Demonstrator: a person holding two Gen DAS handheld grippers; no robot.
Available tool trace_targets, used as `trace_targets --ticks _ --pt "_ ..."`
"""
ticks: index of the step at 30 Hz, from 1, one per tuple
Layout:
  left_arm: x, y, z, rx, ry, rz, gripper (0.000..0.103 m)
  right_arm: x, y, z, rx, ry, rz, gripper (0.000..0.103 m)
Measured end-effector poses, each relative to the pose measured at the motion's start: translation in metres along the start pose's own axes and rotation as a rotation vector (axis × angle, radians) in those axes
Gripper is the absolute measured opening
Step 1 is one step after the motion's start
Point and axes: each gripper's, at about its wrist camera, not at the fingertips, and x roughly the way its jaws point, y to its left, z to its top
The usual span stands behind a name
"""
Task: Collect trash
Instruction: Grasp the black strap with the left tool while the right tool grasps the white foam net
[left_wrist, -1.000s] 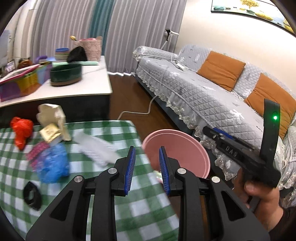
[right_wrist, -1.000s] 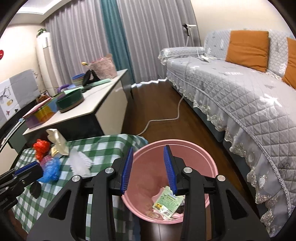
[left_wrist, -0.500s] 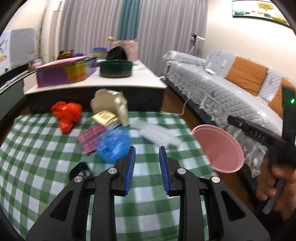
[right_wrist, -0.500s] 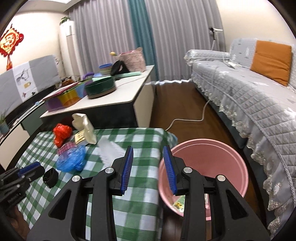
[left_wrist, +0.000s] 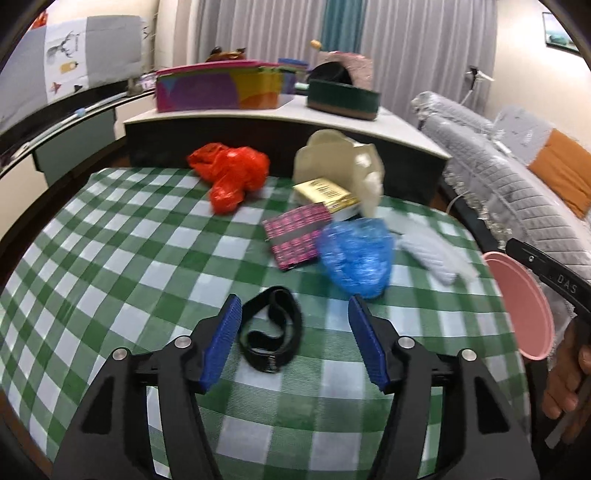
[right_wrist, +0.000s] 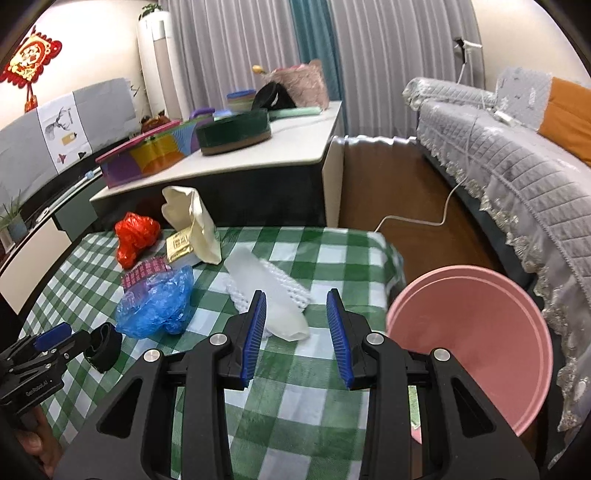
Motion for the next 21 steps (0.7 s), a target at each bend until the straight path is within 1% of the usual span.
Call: trace_targets --ticks 1,8,13,16,18,19,21 --pt "0.005 0.002 -0.001 -0.004 0.013 0.012 0.063 0.005 0.001 0.0 0.001 0.009 0.003 0.035" --pt "0.028 0.008 -0.005 -0.03 0.081 0.021 0.063 0.04 0.004 -0.003 0.017 0.103 0.039 0.035" --pt "0.038 0.009 -0.008 -0.043 0.117 0.015 0.063 0.058 0.004 -0.011 0.008 0.17 0.028 0.035" --pt "0.041 0.01 -0.008 -0.05 0.133 0.014 0.062 0.062 0.002 -0.013 0.019 0.19 0.033 0.035" --pt "0.043 0.01 -0.008 -0.054 0.136 0.01 0.059 0.064 0.002 -0.012 0.017 0.194 0.036 0.035" --pt "0.043 0.01 -0.008 -0.053 0.138 0.01 0.055 0.064 0.003 -0.013 0.014 0.195 0.036 0.035" --pt "0.043 0.01 -0.008 -0.051 0.137 0.012 0.049 0.064 0.003 -0.013 0.007 0.196 0.037 0.032"
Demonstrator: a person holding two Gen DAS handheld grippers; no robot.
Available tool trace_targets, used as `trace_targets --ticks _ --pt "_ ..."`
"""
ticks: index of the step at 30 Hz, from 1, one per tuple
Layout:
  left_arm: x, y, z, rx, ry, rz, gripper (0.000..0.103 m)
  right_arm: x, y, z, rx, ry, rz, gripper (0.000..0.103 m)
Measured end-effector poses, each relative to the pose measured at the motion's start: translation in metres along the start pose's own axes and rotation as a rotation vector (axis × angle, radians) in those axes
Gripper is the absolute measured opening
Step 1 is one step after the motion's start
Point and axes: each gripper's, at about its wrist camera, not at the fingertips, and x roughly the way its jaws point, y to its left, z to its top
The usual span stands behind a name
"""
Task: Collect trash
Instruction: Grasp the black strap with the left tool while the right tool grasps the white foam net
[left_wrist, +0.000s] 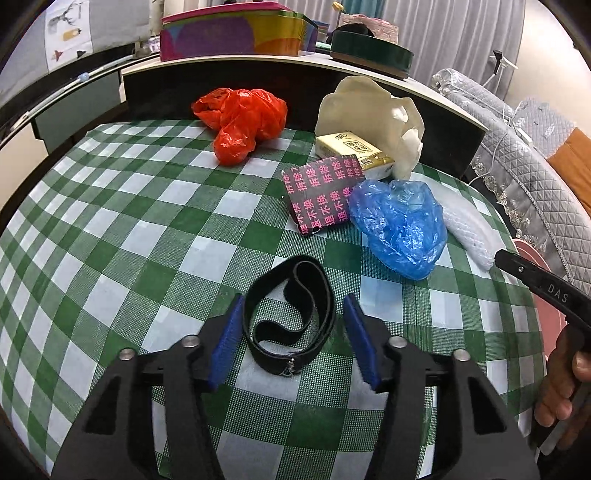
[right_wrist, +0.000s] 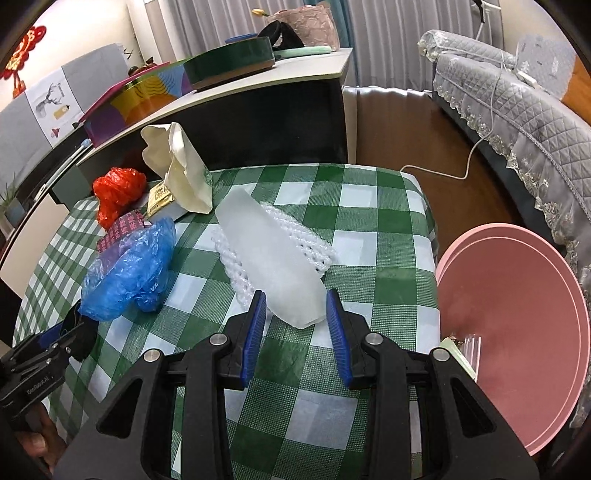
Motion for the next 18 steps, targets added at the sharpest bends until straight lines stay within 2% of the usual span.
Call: trace_targets --ticks 2,7,8,11,18 --pt "0.0 0.0 0.001 0.004 0.001 -0.001 0.037 0.0 0.001 0.0 -0.008 0.0 0.002 0.027" --pt "-0.001 -0.002 0.002 0.02 -0.005 -0.013 0.021 -0.008 0.003 0.0 -0.027 -0.023 -0.005 0.007" --pt "-0.002 -0.003 0.002 0.025 -0.008 -0.015 0.019 -0.011 0.004 0.001 -0.029 -0.032 0.001 0.007" --pt "-0.008 -0.008 0.001 0.048 -0.029 -0.018 0.015 -0.025 0.009 0.002 -0.051 -0.082 0.0 0.006" --pt "-0.025 -0.015 0.002 0.082 -0.085 -0.042 0.014 -0.056 0.012 0.007 -0.049 -0.18 0.02 0.006"
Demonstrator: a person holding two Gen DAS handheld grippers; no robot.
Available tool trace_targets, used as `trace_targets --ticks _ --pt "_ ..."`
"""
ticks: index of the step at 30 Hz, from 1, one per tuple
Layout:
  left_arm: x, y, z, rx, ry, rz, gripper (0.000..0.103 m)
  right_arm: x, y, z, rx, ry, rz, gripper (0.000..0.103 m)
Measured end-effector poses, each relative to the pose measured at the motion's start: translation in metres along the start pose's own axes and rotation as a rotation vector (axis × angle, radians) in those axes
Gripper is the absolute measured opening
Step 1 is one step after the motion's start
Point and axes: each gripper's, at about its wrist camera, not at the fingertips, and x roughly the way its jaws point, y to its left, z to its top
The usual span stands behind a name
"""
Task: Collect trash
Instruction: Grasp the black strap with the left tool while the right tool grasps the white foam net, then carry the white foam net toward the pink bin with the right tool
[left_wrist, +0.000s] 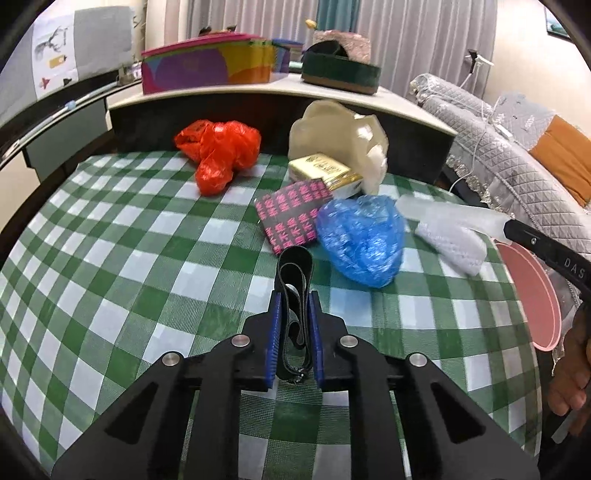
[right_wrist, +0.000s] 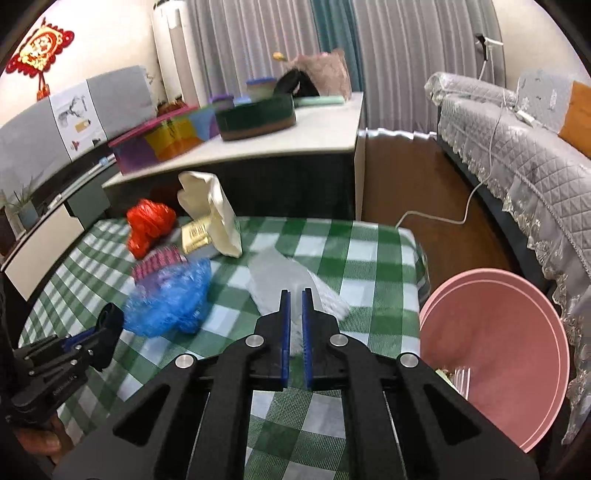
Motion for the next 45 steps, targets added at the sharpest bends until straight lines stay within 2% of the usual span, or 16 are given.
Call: trace_targets --ticks 10,23,32,45 --pt "-0.023 -0.015 0.002 0.048 -0.074 -0.04 0.014 -0.043 0.01 0.007 -0.013 -0.12 0.078 0.006" --pt "-0.045 -0.043 0.0 0.109 -0.139 -0.102 0.014 -0.092 0.015 0.003 -0.043 -0.223 0.181 0.006" --pt "-0.054 -0.065 -0.003 0.139 -0.152 -0.148 0.014 -0.115 0.003 0.0 -0.039 -0.255 0.162 0.006" --pt "-0.061 -0.104 -0.004 0.189 -0.16 -0.211 0.014 -0.138 -0.027 -0.008 -0.007 -0.276 0.087 0.006"
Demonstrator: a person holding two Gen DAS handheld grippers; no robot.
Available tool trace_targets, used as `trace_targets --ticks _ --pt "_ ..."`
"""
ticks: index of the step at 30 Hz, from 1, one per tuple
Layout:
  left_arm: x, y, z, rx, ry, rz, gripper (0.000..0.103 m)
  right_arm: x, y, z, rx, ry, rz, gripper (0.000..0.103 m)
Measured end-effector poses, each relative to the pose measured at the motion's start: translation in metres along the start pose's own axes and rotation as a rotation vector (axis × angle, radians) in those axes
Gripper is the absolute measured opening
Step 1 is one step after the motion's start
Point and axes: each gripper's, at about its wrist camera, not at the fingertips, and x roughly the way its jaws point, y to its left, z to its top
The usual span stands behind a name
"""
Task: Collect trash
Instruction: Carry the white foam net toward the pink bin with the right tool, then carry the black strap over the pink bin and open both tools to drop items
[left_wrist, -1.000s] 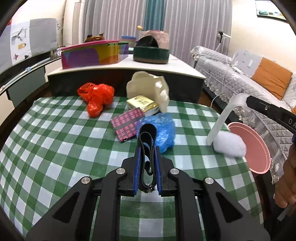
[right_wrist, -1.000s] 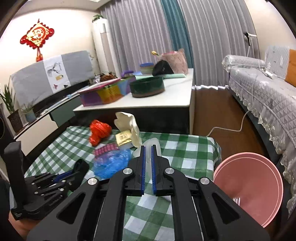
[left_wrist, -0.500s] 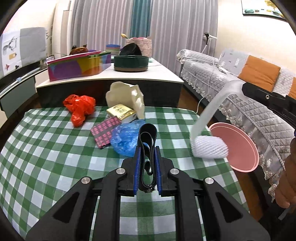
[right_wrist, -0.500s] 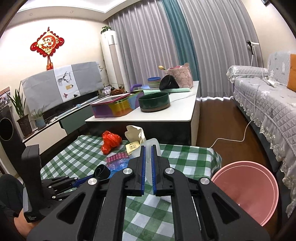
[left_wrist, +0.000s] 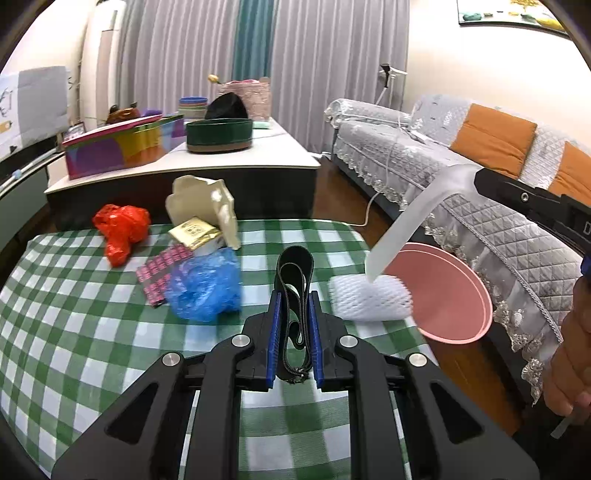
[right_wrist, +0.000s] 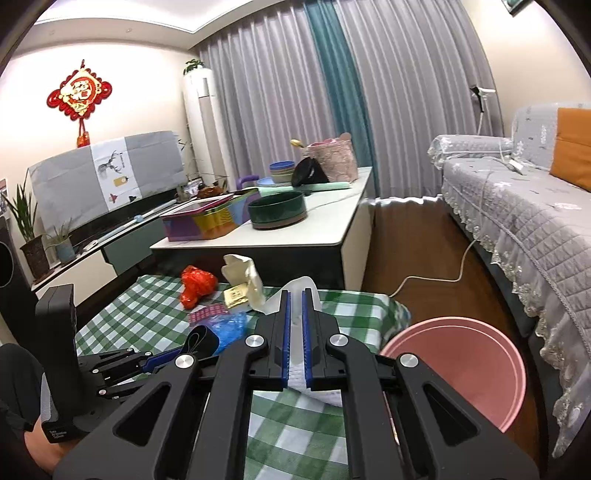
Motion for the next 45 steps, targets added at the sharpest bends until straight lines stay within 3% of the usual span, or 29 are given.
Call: trace_targets --ticks 34,45 --pt "0.049 -0.1 0.025 0.085 0.065 -0.154 0.014 -0.03 -0.117 0.006 0.037 0.019 -0.393 0.006" --pt "0.073 -0.131 0.039 0.12 0.077 -0.204 0.014 -0.028 -0.141 0.011 0.077 0.025 -0.423 0.006"
